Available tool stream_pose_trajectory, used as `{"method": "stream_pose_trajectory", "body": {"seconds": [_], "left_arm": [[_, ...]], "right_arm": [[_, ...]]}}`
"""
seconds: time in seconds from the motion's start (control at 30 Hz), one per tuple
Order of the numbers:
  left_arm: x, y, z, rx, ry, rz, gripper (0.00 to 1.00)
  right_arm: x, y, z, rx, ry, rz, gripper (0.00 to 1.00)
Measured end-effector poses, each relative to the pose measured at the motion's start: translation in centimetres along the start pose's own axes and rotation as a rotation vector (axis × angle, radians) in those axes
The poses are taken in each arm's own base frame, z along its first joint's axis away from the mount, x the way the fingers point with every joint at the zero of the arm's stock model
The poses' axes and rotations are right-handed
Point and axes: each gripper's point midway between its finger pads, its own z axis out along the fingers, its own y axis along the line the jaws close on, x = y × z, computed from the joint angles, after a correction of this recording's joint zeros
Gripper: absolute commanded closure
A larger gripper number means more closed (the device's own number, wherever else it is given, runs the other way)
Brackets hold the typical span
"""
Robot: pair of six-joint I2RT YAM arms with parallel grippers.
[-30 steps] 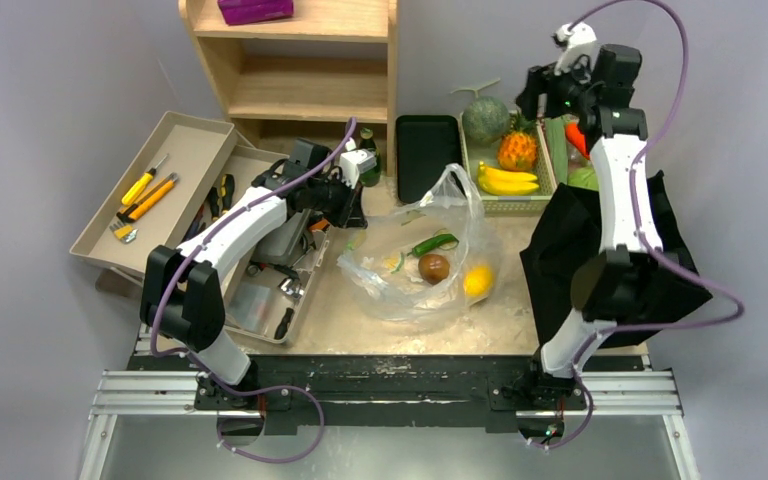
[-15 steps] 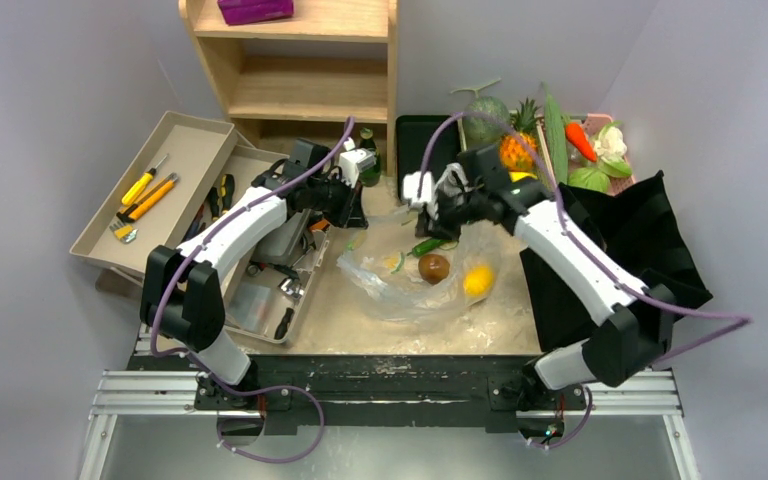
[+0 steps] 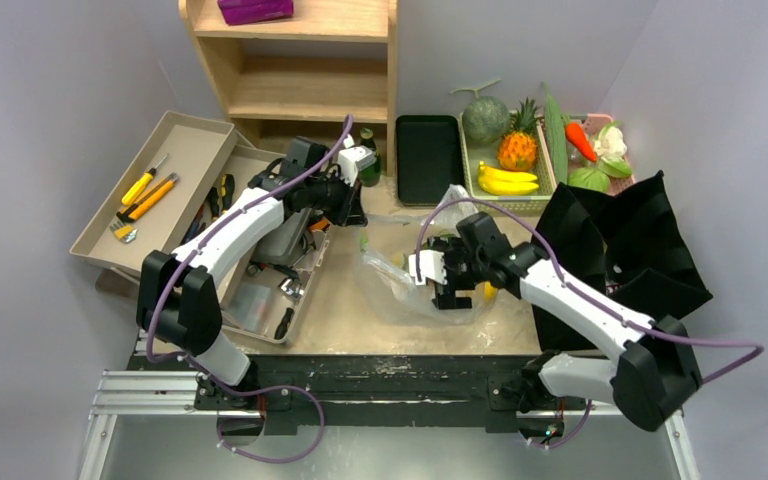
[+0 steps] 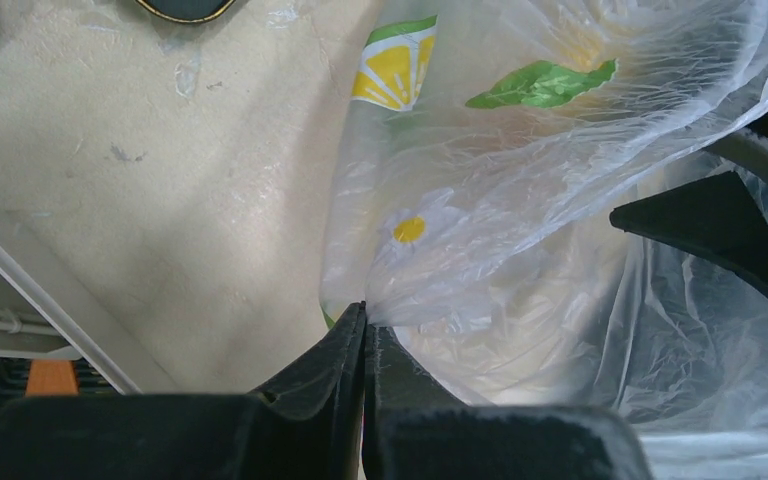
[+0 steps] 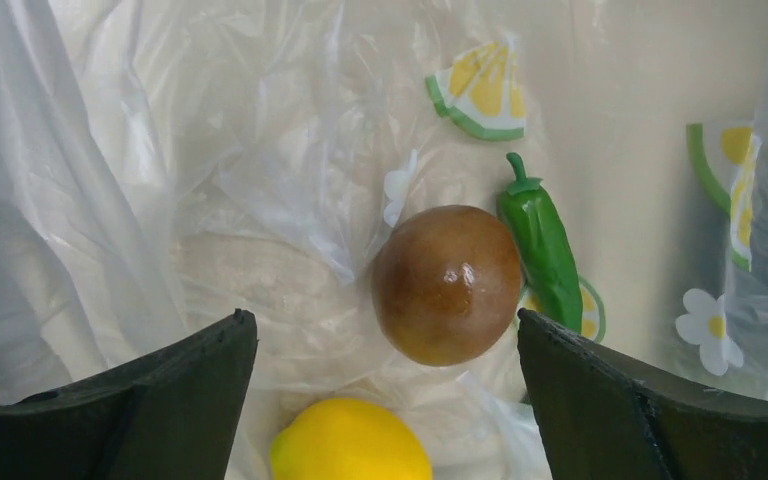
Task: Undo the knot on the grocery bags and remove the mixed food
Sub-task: Place the fake vegetable in the bin, then pick up the fake vegetable from the takeout bag.
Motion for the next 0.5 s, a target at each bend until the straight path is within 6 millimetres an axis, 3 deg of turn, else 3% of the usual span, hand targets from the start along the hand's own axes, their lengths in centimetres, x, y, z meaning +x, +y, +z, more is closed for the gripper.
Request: {"method": "stream_pose_trajectory", "body": {"seconds": [0.17, 0.5], "left_arm": [[-0.2, 0.0, 0.1, -0.003, -0.006, 0.045, 1.0], [-0.6, 0.1, 0.1, -0.011, -0.016, 0.12, 1.0]], "right_arm": [[0.5, 0.4, 0.9, 0.08, 0.025, 0.004, 0.06], [1.5, -3.7, 3.4, 0.212, 0.094, 0.219, 0.07]]}}
